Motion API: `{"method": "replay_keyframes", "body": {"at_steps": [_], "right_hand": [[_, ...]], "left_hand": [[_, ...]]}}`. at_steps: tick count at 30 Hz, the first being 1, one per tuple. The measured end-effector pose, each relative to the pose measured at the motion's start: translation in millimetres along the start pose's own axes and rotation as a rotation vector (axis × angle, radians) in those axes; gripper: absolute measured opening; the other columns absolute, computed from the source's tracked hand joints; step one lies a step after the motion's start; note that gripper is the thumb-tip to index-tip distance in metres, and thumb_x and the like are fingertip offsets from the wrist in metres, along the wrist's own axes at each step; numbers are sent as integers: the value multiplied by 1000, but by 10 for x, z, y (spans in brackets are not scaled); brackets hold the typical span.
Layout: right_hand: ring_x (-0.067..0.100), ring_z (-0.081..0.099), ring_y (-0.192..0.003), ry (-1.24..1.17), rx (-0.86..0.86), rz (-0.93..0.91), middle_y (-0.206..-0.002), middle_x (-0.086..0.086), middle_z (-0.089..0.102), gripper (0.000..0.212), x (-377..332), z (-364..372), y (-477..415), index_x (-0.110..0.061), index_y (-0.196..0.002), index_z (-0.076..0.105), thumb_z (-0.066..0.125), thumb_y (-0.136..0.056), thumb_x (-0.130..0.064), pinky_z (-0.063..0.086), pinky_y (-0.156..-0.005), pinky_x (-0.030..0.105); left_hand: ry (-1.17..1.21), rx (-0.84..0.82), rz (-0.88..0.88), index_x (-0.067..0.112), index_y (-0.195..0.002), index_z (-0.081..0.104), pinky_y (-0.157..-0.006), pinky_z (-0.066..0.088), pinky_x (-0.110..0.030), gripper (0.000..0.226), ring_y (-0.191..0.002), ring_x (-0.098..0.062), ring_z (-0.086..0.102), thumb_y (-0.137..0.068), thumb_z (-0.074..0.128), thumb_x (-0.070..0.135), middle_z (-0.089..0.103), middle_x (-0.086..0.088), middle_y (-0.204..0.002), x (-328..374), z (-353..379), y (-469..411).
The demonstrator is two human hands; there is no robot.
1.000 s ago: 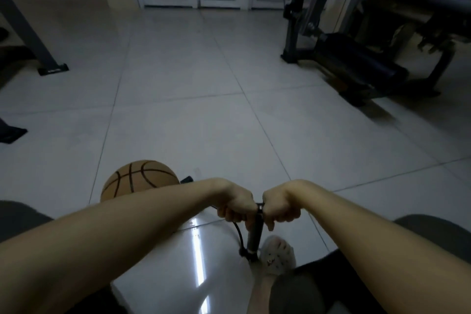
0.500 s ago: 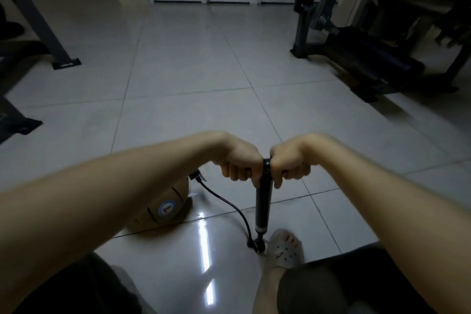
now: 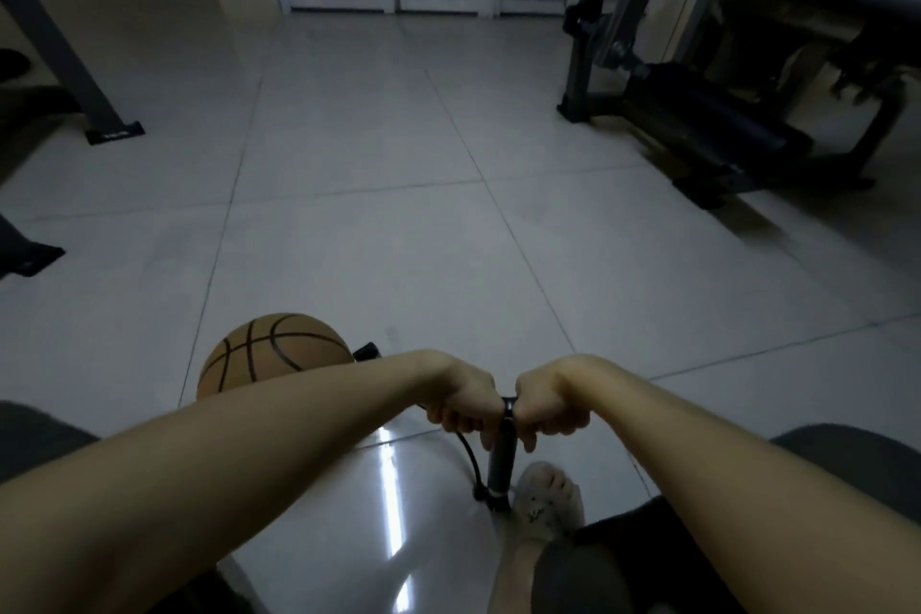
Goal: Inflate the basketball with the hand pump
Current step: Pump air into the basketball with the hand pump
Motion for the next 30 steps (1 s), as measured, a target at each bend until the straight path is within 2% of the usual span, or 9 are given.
{"method": "replay_keyframes", "body": {"at_steps": [3, 6, 10, 15, 19, 21, 24, 28, 30], "right_hand": [[14, 33, -46, -17, 55, -19, -57, 0, 40, 15, -73, -376, 438, -12, -78, 58, 70, -88, -16, 27, -46, 26], [13, 27, -45, -53, 117, -71, -54, -2, 34, 24, -189, -851, 1000, -16, -70, 53, 70, -87, -14, 22, -45, 24], [13, 25, -47, -75, 151, -119, -57, -1, 34, 20, -274, -1062, 1382, -16, -74, 55, 70, -87, -13, 20, -45, 25], [14, 29, -45, -38, 130, -56, -54, -1, 37, 7, -144, -601, 713, -10, -84, 62, 69, -84, -9, 23, -47, 25], [14, 35, -46, -25, 39, -30, -54, 0, 44, 10, 64, -225, 107, -7, -93, 68, 70, -84, -10, 29, -48, 28], [15, 35, -47, -25, 5, -29, -53, 1, 44, 4, 157, -64, -97, -8, -85, 66, 70, -84, -9, 29, -48, 28], [16, 34, -47, -36, 1, -30, -55, 2, 43, 9, 245, 84, -273, -8, -79, 62, 68, -85, -9, 29, -49, 28], [17, 37, -49, -4, 18, -8, -61, 5, 46, 9, 208, 176, -218, -7, -86, 62, 69, -85, -12, 32, -49, 29], [17, 37, -50, 12, 22, 6, -63, 5, 46, 12, 148, 111, -76, -7, -92, 62, 69, -86, -14, 32, -49, 29]], "left_hand": [[-22, 37, 12, 16, -69, 56, -46, 24, -23, 22, -50, -15, 32, -88, 68, 14, 39, 1, -62, 183, -351, 424], [27, 26, 63, 22, -62, 44, -44, 14, -23, 35, -47, -12, 21, -91, 61, 11, 28, 4, -57, 404, -736, 994], [15, 65, 126, 24, -57, 36, -45, 11, -25, 44, -49, -13, 16, -91, 60, 11, 24, 4, -55, 550, -991, 1318], [11, 60, 83, 20, -58, 46, -49, 13, -27, 35, -48, -14, 22, -84, 65, 9, 30, 3, -55, 283, -549, 666], [15, 89, 88, 13, -71, 63, -49, 26, -26, 12, -51, -17, 34, -83, 66, 12, 41, -1, -62, 166, -209, 95], [19, 70, 92, 12, -74, 61, -49, 28, -26, 9, -51, -18, 34, -82, 63, 13, 42, -3, -64, 153, -47, -119], [-1, 32, 93, 13, -72, 56, -49, 27, -26, 11, -50, -18, 33, -81, 62, 14, 41, -3, -64, 141, 97, -304], [-77, 82, 82, 10, -78, 61, -47, 31, -25, 10, -49, -19, 39, -85, 61, 18, 46, -5, -64, 146, 140, -236], [-103, 100, 45, 11, -73, 59, -48, 34, -26, 16, -50, -19, 40, -85, 65, 20, 47, -5, -64, 151, 70, -109]]}}
Point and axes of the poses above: each hand's wrist, its own y-axis away from the middle knuckle, its own z-axis out of the palm, x = y × z, the point moved 10 cm from there along -y, towards the middle knuckle
